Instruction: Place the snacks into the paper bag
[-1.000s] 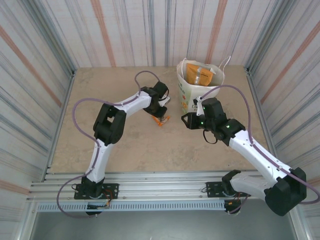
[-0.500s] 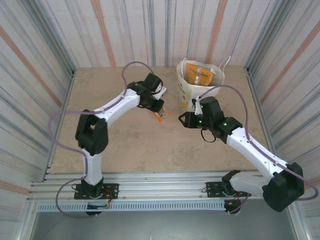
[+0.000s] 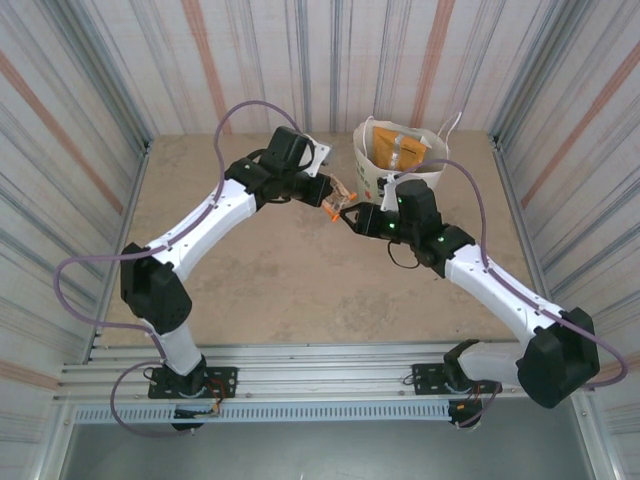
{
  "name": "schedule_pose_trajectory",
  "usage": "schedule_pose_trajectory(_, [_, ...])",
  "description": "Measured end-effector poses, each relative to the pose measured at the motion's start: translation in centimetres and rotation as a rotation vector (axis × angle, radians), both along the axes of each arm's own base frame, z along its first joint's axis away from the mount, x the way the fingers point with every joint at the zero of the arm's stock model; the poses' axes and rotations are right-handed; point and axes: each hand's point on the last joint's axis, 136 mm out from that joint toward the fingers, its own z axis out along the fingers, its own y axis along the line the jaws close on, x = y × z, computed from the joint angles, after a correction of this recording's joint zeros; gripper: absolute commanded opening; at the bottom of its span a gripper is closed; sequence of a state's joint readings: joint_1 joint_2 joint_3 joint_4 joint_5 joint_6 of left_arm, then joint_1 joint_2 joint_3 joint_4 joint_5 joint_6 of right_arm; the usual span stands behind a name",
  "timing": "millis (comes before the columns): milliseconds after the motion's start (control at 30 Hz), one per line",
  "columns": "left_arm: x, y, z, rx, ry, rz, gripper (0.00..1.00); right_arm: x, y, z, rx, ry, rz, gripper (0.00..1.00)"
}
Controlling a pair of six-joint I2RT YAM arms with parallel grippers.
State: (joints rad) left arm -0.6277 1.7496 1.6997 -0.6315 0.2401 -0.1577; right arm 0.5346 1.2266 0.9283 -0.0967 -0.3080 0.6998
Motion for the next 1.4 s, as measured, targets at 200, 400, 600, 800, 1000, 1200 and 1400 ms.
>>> schedule_pose_trajectory(200, [-0.9, -1.5, 0.6, -0.047, 0.013, -0.037, 0.01, 1.6, -0.4, 0.9, 0.022, -0.015, -0.082, 0.42])
schedule_pose_trajectory(400, [-1.1, -2.8, 2.2, -0.116, 0.003, -0.062, 0.10, 2.4, -1.1, 1.8, 0.023, -0.058, -0.135, 0.10])
schedule_pose_trajectory(600, [-0.2, -4.1, 5.5, -0.173, -0.057, -0.085, 0.46, 2.3, -4.0, 5.1, -0.005, -0.162, -0.202, 0.06])
schedule_pose_trajectory(800, [2.2, -6.0, 9.7, -0.239, -0.159, -0.092, 0.58, 4.1, -9.5, 12.0, -0.067, -0.323, -0.322, 0.06])
schedule_pose_trajectory(1000, [4.7, -7.4, 9.6, -0.240, -0.188, -0.076, 0.61, 6.7, -14.0, 15.9, -0.161, -0.402, -0.414, 0.08])
schedule_pose_trajectory(1200, [7.1, -8.6, 7.9, -0.231, -0.182, -0.060, 0.51, 10.6, -13.8, 13.6, -0.255, -0.344, -0.359, 0.09])
schedule_pose_trajectory(1400, [8.1, -8.9, 6.3, -0.223, -0.158, -0.046, 0.21, 13.4, -12.1, 9.0, -0.317, -0.231, -0.249, 0.27])
